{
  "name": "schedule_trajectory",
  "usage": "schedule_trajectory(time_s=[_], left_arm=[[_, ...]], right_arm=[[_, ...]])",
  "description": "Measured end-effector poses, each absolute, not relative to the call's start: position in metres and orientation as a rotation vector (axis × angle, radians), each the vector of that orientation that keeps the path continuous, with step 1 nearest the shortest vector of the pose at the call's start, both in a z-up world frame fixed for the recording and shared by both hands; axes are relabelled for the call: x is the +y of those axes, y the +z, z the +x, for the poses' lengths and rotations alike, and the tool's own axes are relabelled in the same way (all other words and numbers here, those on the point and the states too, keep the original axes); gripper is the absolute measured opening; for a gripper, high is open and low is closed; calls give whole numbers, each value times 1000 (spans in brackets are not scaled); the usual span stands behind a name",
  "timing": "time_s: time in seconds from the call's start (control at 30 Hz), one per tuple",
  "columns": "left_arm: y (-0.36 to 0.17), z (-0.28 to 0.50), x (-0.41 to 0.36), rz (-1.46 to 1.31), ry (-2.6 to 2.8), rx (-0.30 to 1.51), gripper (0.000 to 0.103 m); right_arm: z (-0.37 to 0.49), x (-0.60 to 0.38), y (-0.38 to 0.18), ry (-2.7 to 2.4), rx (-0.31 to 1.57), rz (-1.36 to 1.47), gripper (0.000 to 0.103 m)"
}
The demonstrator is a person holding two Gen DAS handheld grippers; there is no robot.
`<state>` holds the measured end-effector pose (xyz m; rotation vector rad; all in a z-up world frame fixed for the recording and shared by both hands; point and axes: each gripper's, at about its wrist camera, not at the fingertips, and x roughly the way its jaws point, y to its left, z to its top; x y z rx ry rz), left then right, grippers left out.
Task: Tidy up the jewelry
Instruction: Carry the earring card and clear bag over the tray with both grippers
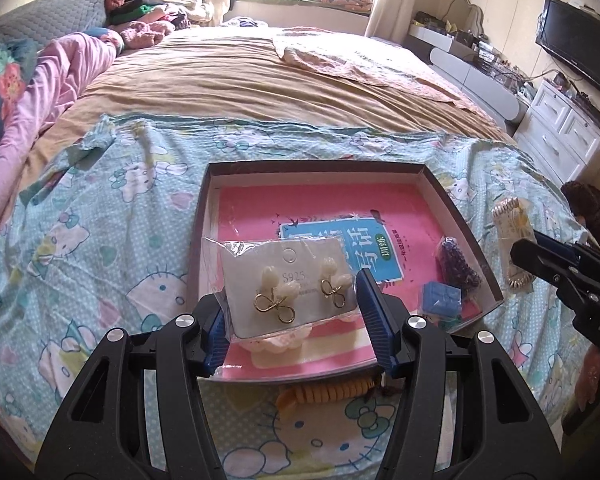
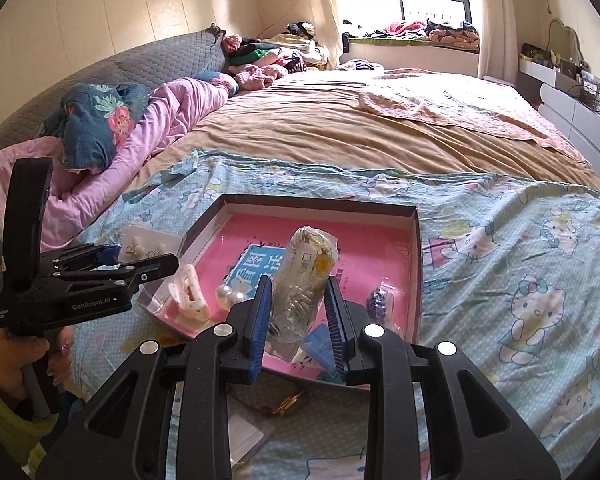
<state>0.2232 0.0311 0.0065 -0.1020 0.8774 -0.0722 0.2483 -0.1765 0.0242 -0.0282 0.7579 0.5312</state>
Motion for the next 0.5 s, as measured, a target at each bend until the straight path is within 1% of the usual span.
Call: schedule_trajectory(time_s=[0.5], left_arm=[[-36,243,25,-101,-77,971,50]], right_arm=[[271,-163,-14,526,872,-36,26]])
